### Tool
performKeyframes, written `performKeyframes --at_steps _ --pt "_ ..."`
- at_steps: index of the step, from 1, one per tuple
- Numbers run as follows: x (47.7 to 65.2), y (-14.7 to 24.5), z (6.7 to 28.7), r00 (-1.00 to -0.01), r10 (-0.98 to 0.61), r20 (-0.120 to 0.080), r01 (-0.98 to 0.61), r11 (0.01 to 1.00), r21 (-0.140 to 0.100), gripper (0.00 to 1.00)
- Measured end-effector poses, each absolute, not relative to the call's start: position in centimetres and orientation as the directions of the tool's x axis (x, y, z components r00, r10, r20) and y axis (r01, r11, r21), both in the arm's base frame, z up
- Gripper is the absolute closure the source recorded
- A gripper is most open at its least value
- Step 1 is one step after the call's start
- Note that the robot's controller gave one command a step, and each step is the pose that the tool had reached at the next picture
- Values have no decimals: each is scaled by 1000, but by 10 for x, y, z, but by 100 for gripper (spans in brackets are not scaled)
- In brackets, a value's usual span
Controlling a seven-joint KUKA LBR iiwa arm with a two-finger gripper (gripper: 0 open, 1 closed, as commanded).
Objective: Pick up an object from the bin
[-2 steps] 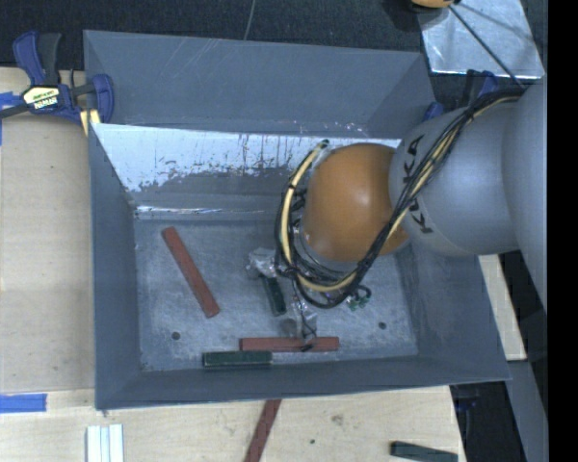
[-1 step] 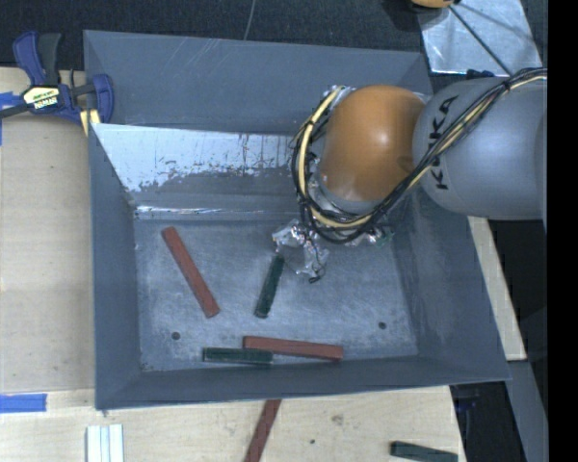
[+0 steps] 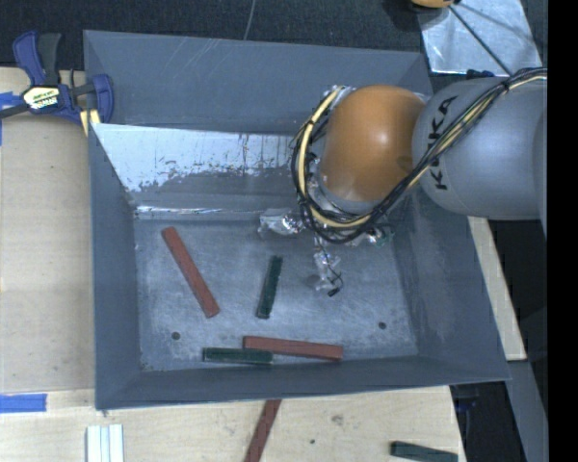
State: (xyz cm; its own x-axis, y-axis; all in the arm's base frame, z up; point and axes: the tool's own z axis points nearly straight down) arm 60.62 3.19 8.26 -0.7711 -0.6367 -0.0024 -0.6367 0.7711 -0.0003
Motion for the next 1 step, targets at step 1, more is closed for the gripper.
performKeyframes --at_steps 1 --pt "606 32 83 -771 -636 -2 -636 771 0 0"
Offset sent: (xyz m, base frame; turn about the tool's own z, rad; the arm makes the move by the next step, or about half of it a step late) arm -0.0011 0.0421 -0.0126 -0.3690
